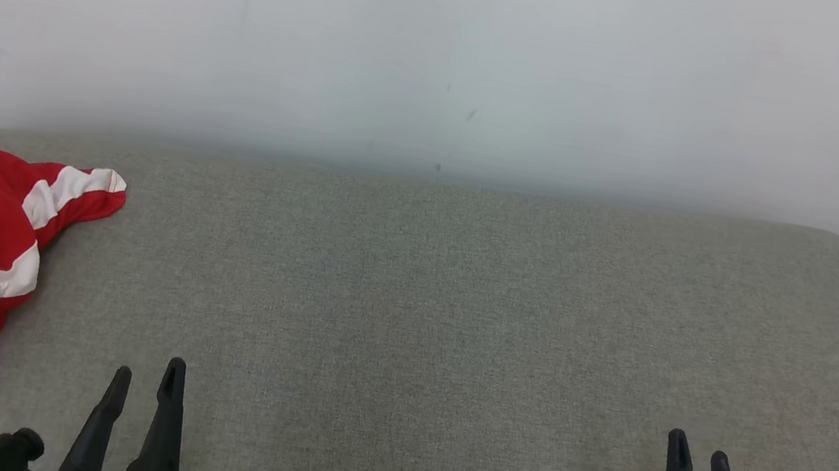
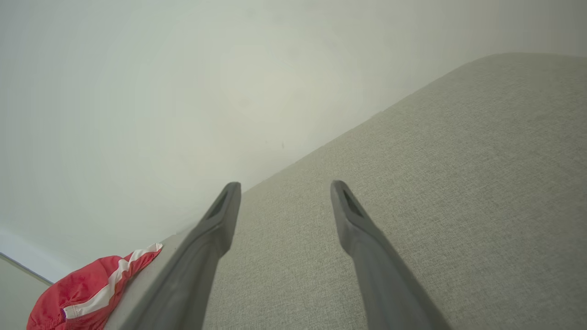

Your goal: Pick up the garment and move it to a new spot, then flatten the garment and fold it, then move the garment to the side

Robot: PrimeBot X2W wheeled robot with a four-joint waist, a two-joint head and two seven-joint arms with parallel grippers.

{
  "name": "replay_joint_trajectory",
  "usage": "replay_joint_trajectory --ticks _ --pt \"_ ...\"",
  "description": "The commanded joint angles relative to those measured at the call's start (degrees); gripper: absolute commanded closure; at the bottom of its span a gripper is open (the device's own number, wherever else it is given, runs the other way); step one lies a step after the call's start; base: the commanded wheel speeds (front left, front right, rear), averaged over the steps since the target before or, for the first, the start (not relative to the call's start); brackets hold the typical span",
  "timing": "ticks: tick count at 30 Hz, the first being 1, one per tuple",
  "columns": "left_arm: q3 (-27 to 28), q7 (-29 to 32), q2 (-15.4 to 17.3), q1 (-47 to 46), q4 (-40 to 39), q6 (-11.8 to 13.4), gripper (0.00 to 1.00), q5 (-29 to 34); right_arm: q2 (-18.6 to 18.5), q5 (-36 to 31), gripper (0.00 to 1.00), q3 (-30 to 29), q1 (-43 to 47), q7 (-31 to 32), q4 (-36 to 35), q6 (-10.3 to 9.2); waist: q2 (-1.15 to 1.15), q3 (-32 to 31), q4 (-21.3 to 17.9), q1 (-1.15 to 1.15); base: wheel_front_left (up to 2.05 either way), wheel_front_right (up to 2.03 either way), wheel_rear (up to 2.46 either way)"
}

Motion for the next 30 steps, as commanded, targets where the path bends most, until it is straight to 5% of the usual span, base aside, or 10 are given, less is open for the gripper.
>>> replay_joint_trajectory --ticks 1,30 --pt "-0.2 -0.6 0.0 0.0 -1.3 0.5 0.00 2.7 -0.3 -2.2 0.00 0.6 0.0 -0.7 -1.0 -0.06 0.00 -0.2 0.0 0.00 0.00 0.00 0.00" --pt "-2.5 -3.8 1.0 0.8 -1.1 0.9 0.00 20.6 -0.4 -19.5 0.00 3.4 1.1 -5.5 -3.0 -0.08 0.00 -1.3 -0.5 0.00 0.00 0.00 0.00"
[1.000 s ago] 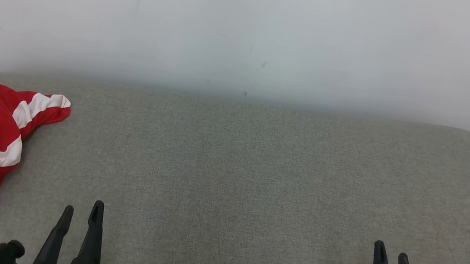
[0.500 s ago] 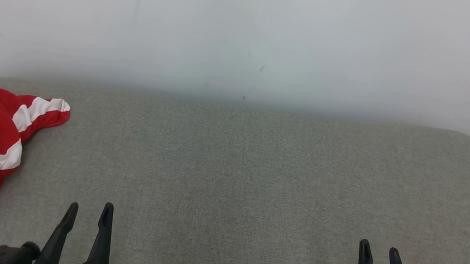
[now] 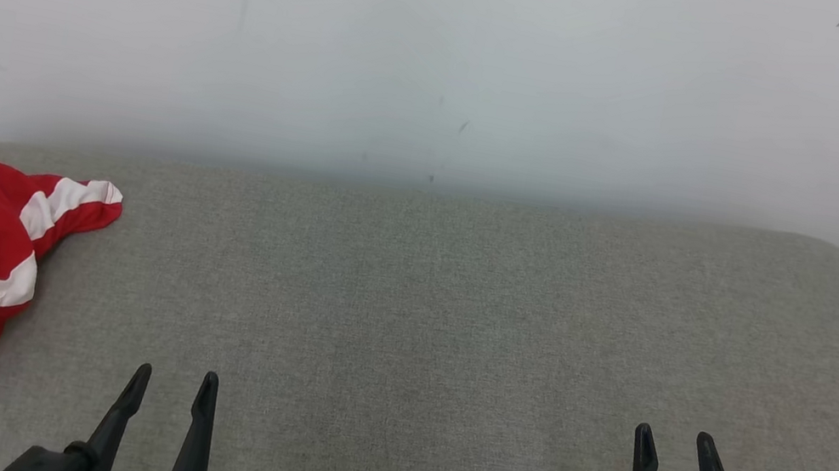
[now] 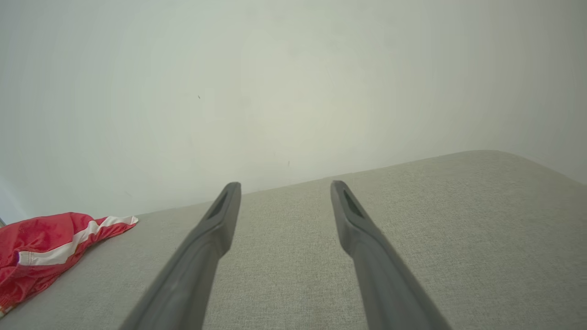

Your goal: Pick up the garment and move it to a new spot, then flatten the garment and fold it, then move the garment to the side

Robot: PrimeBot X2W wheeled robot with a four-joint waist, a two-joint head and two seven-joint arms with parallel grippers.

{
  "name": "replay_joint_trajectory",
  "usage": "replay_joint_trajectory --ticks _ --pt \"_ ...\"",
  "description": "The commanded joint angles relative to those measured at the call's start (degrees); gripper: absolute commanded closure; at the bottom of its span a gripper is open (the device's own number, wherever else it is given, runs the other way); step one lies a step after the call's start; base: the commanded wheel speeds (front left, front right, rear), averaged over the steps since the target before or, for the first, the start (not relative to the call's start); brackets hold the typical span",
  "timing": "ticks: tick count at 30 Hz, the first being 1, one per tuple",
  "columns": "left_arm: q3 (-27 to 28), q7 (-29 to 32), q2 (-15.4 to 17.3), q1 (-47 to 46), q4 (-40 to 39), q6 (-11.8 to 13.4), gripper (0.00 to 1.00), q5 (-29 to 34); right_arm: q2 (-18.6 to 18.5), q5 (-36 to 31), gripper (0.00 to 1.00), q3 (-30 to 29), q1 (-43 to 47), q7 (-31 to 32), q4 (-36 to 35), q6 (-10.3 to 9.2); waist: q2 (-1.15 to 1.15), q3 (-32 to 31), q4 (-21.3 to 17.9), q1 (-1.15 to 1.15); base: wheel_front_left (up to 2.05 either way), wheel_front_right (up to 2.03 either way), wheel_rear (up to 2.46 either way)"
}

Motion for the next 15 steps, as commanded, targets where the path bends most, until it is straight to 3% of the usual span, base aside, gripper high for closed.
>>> replay_joint_trajectory --ticks 1,15 --pt "-0.1 -0.5 0.3 0.1 -0.3 0.0 0.00 1.3 -0.1 -1.3 0.00 -0.1 0.3 -0.6 -0.6 -0.09 0.00 0.0 -0.1 0.00 0.00 0.00 0.00" --pt "-1.0 -2.0 0.7 0.5 0.2 -0.6 0.00 8.3 -0.1 -8.4 0.00 1.6 1.0 -2.7 -1.0 -0.10 0.00 -0.7 -0.2 0.00 0.00 0.00 0.00"
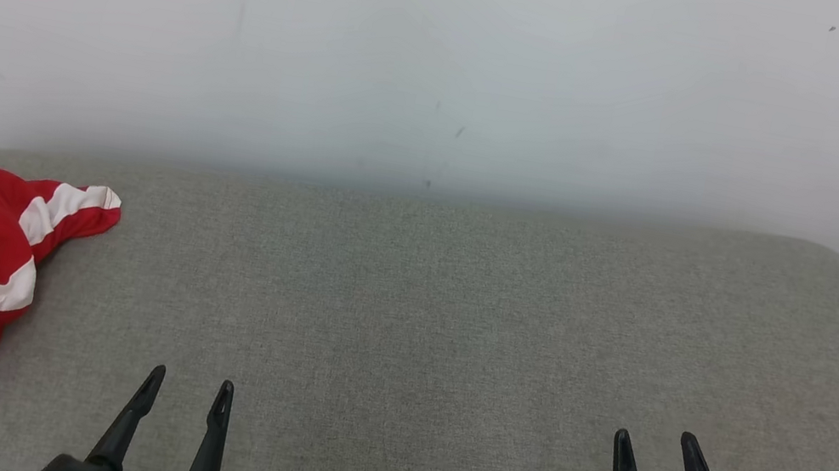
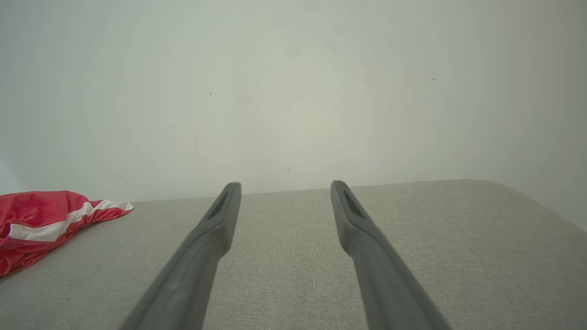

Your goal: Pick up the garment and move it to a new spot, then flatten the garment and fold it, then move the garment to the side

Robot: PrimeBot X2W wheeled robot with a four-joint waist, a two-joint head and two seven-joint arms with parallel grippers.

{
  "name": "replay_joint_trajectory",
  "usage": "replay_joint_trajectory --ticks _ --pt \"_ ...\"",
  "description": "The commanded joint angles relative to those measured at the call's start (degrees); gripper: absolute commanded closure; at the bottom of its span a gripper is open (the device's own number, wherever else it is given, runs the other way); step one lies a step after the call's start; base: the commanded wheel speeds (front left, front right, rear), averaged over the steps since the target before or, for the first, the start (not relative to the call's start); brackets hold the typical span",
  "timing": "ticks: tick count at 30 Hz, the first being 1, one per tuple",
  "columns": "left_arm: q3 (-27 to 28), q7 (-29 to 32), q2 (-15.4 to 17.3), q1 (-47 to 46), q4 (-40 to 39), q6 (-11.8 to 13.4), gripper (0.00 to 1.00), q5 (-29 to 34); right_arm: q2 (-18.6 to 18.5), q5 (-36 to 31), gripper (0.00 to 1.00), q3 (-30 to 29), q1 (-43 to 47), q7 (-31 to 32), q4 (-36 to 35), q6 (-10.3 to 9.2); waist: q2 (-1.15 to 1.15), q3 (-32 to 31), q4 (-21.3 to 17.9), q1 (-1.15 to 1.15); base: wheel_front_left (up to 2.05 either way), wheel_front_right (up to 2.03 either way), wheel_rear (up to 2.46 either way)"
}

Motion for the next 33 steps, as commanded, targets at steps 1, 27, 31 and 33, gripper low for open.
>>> replay_joint_trajectory --ticks 1,27,31,33 --pt "-0.2 -0.6 0.3 0.4 -0.1 -0.1 0.00 1.4 -0.1 -0.5 0.00 0.4 0.1 -0.5 -0.8 -0.10 0.00 -0.1 0.0 0.00 0.00 0.00 0.00" --pt "-0.2 -2.0 0.4 0.6 0.8 -0.7 0.00 8.9 -0.1 -7.3 0.00 1.6 1.1 -2.7 0.5 -0.12 0.00 -1.3 -0.1 0.00 0.00 0.00 0.00" --pt "-0.3 -2.0 0.4 0.5 1.6 -0.9 0.00 8.9 -0.1 -7.4 0.00 1.5 1.1 -2.7 0.8 -0.12 0.00 -1.2 0.1 0.00 0.00 0.00 0.00" --pt "-0.4 -2.0 0.4 0.4 1.9 -1.0 0.00 8.9 -0.1 -7.4 0.00 1.5 1.2 -2.7 0.9 -0.12 0.00 -1.2 0.1 0.00 0.00 0.00 0.00"
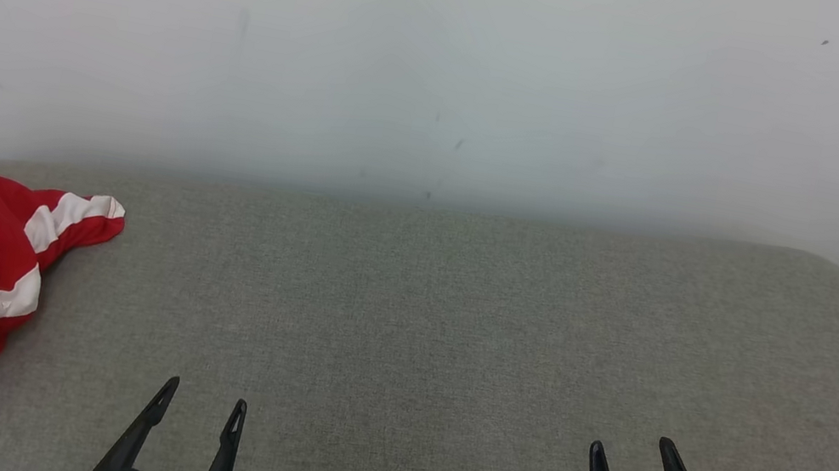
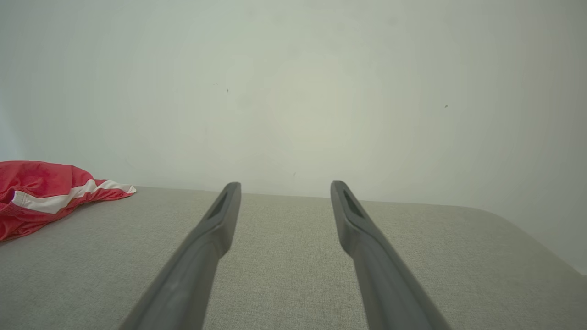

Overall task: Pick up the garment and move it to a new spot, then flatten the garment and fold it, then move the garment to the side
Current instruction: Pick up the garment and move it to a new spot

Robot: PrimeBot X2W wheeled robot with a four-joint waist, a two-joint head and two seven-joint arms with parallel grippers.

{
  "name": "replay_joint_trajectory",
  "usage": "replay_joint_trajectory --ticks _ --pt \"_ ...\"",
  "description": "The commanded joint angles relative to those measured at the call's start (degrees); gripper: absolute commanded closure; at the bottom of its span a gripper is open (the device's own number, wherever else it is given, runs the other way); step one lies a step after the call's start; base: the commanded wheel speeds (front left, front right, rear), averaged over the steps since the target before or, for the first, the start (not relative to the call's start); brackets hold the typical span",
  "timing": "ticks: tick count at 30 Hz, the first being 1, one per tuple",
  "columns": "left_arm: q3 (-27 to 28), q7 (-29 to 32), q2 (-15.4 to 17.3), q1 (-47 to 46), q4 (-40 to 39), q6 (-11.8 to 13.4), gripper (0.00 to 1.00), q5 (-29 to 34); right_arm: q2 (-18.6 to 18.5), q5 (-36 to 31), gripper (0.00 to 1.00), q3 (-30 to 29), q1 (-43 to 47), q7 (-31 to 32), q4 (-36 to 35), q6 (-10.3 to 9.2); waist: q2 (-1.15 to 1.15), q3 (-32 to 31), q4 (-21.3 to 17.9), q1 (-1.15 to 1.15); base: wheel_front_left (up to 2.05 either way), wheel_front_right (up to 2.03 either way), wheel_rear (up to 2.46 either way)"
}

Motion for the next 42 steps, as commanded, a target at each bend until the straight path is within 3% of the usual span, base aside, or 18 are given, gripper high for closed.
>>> replay_joint_trajectory --ticks 1,15,42 --pt "0.0 -0.2 0.1 0.0 0.3 -0.4 0.00 0.4 -0.1 -0.2 0.00 -0.1 0.6 -0.1 0.1 -0.12 0.00 0.0 0.1 0.00 0.00 0.00 0.00" --pt "0.5 -0.2 0.2 -0.5 0.1 0.3 0.00 0.8 -0.1 -0.1 0.00 0.7 0.8 -0.1 -0.2 -0.12 0.00 0.9 3.6 0.00 0.00 0.00 0.00" --pt "4.0 -0.2 -0.3 1.2 -1.8 2.3 0.00 0.1 -0.1 2.2 0.00 1.7 0.9 -0.1 -0.2 -0.12 0.00 1.1 16.8 0.00 0.00 0.00 0.00"
